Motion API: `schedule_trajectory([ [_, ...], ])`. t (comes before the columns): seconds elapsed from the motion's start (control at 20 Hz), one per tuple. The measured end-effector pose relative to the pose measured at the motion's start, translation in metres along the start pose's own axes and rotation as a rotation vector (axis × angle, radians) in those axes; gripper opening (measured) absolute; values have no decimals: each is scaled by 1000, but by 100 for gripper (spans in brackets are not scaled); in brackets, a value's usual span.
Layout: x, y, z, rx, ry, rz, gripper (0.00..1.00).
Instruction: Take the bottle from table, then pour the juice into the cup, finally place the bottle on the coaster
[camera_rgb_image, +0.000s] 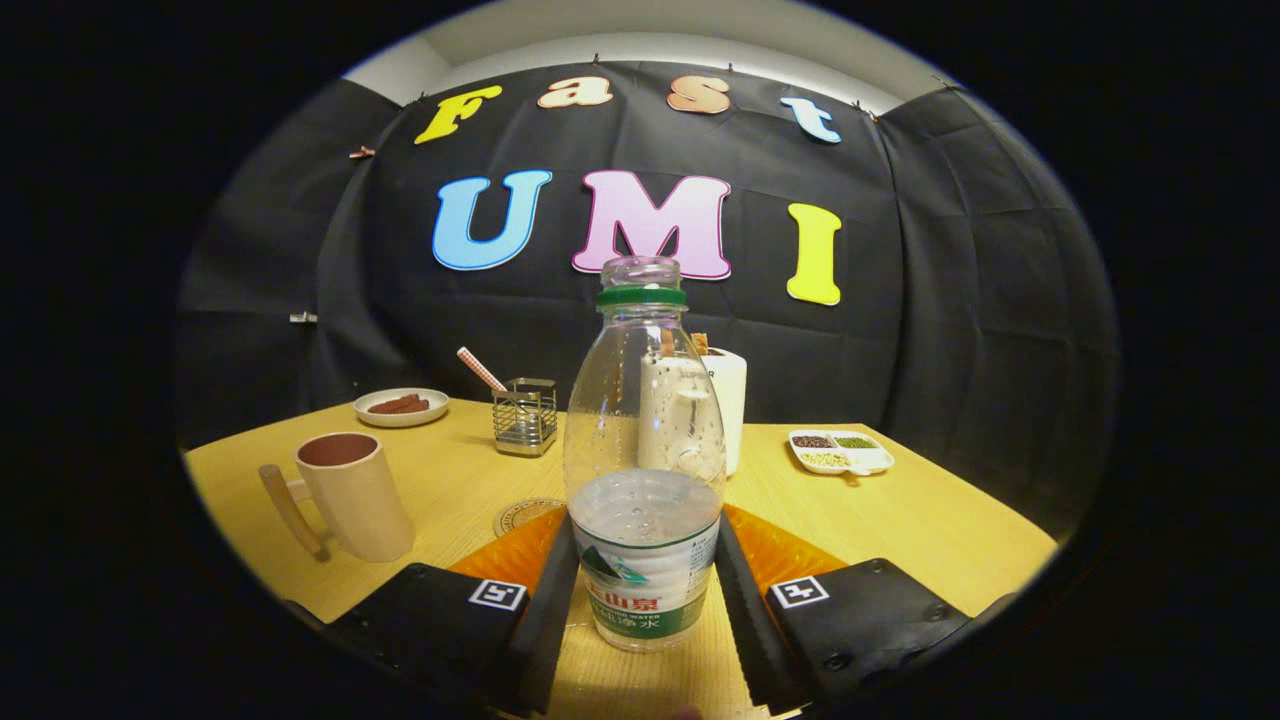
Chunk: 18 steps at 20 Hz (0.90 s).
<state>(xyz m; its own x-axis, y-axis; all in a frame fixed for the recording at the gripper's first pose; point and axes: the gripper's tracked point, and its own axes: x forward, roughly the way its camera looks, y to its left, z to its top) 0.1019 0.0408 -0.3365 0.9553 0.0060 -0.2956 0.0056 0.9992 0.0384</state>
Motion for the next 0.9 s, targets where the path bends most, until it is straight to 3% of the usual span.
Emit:
schedule_trajectory([
  [0.25,-6,-20,42,-285,-15,-133,68],
  [0.35,-3,-16,65,-439,-51,-141,68],
  [0.55,-2,10,89,-695,-97,-86,68],
  [0.9,-1,61,88,-966,-94,44,68],
])
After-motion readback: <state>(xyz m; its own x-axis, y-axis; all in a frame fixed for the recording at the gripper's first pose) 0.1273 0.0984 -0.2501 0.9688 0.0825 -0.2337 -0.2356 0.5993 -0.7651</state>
